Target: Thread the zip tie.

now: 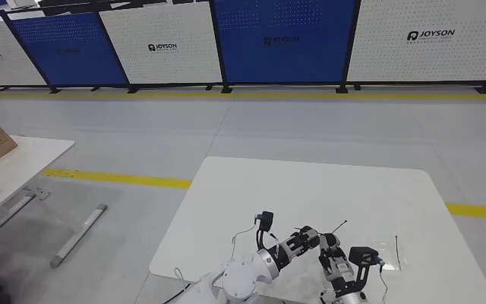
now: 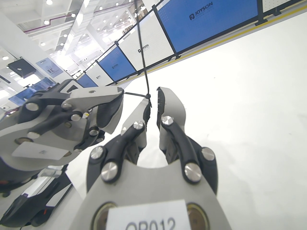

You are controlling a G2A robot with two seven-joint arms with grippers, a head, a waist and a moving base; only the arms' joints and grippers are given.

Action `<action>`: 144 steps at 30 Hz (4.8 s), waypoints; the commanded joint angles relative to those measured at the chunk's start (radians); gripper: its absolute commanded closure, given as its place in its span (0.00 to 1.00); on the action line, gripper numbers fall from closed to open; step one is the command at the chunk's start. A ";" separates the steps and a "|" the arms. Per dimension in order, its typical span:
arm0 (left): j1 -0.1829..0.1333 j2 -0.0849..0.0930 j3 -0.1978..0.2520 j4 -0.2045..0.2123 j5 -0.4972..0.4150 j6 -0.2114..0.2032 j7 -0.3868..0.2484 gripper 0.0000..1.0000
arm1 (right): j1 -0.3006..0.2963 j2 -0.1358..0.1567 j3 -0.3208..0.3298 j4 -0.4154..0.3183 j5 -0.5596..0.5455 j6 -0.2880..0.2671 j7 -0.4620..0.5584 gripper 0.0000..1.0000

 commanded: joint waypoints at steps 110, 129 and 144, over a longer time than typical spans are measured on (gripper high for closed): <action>0.090 0.009 -0.145 -0.025 -0.039 -0.153 0.116 1.00 | -0.120 0.018 0.104 -0.064 0.119 -0.136 -0.212 0.00; 0.127 0.010 -0.213 0.072 -0.117 -0.193 0.157 1.00 | -0.317 0.038 0.354 -0.249 0.300 -0.199 -0.243 0.00; 0.127 0.010 -0.213 0.072 -0.117 -0.193 0.157 1.00 | -0.317 0.038 0.354 -0.249 0.300 -0.199 -0.243 0.00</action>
